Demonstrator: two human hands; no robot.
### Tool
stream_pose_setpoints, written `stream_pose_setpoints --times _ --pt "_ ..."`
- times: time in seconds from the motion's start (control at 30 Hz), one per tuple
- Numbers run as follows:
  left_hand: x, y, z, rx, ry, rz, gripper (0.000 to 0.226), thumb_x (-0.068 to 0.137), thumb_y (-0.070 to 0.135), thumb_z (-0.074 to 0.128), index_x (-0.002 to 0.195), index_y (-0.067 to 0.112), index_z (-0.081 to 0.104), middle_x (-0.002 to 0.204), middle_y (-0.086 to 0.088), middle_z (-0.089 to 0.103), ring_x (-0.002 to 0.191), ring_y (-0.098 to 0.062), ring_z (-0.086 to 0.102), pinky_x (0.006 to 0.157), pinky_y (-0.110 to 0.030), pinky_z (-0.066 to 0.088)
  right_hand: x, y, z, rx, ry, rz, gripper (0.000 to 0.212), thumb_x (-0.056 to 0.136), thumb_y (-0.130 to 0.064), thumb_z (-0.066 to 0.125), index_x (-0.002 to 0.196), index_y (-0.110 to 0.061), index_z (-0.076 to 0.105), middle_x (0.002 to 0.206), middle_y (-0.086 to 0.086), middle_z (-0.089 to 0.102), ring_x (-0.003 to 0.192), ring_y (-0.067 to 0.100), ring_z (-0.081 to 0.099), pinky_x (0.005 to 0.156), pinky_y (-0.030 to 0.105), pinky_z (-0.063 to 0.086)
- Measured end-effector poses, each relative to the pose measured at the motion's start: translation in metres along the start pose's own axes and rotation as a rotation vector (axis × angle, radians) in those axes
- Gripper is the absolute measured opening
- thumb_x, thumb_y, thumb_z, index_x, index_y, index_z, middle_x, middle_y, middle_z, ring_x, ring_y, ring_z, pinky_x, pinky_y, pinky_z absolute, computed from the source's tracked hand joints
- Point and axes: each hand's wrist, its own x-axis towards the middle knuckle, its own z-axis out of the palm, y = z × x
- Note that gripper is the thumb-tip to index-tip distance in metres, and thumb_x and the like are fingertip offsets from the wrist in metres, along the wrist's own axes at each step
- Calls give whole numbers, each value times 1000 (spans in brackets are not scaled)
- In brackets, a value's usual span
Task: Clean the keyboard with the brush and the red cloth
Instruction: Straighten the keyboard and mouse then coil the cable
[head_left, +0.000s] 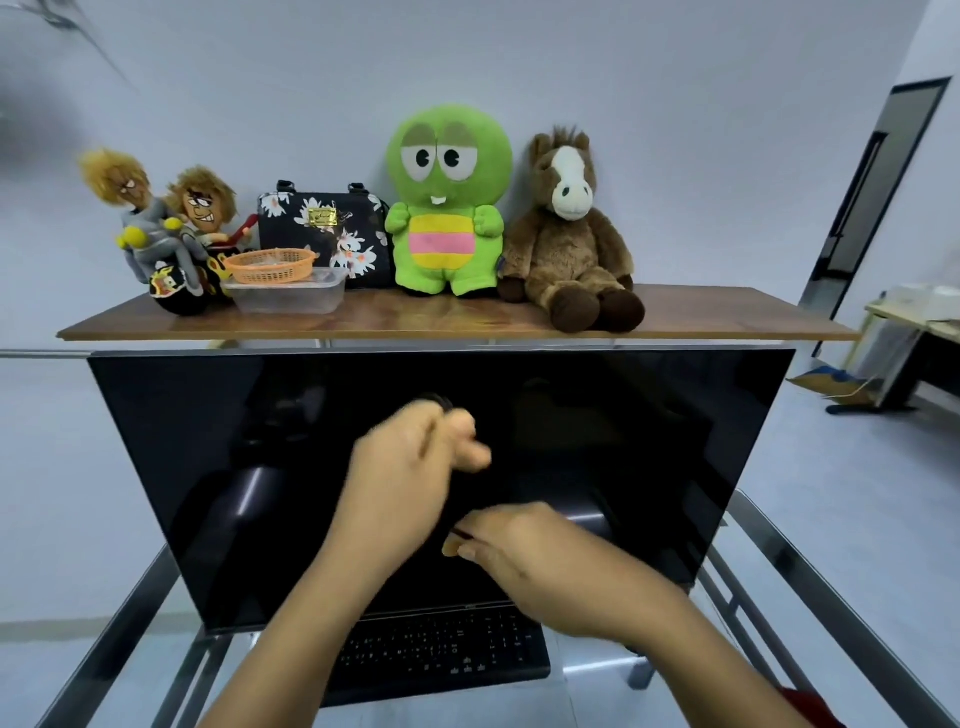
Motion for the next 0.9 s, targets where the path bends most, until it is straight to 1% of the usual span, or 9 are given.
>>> stream_pose_setpoints --times 0.07,0.13,0.2,0.3,0.4,0.5,0.63,0.77,0.9 --pt "-10 -13 3 200 -204 27 40 98 39 46 69 14 56 55 0 65 52 -9 61 61 -24 51 -1 -2 -22 -37 125 -103 17 95 -28 56 95 -17 69 93 -1 67 87 11 61 81 29 50" --pt "-21 -15 4 -55 -396 -136 53 99 48 36 68 9 55 42 -5 53 42 -20 53 68 -36 56 -1 3 -46 47 227 -124 10 87 -30 69 86 -20 72 84 -6 66 79 9 62 74 25 50" --pt "-30 -8 4 -434 -520 -308 55 97 50 34 67 9 53 38 -3 37 35 -18 39 66 -37 55 4 10 -57 242 280 -86 12 80 -29 76 86 -19 71 81 0 67 70 13 61 67 31 50" --pt "-36 7 3 -896 -533 -475 50 97 44 40 62 9 50 38 1 24 31 -11 25 53 -30 46 15 19 -42 640 344 -88 14 81 -22 73 91 -14 66 75 -1 60 68 14 51 64 26 45" --pt "-36 14 9 -1074 -439 -556 49 96 42 42 58 11 48 36 4 22 29 -8 21 47 -25 41 19 24 -15 900 354 -11 11 90 -23 64 94 -15 67 79 -2 64 74 10 58 69 23 48" --pt "-31 13 14 -999 -323 -578 47 96 43 45 60 13 49 38 4 22 32 -9 22 49 -24 43 15 24 -1 933 259 139 22 96 -32 54 89 -17 68 78 -2 65 66 6 60 67 27 48" --pt "-27 0 17 -837 -160 -618 45 95 43 50 62 13 50 40 1 24 36 -12 25 51 -26 46 8 32 4 889 249 184 22 96 -26 57 94 -9 71 85 18 68 79 21 61 82 45 50" --pt "-28 -8 22 -665 -63 -576 44 96 42 50 63 13 51 40 0 30 37 -14 27 52 -29 46 4 36 5 908 168 180 32 100 -26 49 100 -1 69 90 21 68 84 26 59 79 40 45" --pt "-29 -12 31 -488 -40 -490 43 97 41 49 69 9 54 42 0 40 37 -13 34 48 -27 45 -1 40 6 878 142 210 49 98 -46 45 101 -3 67 92 19 68 85 19 57 79 34 45"
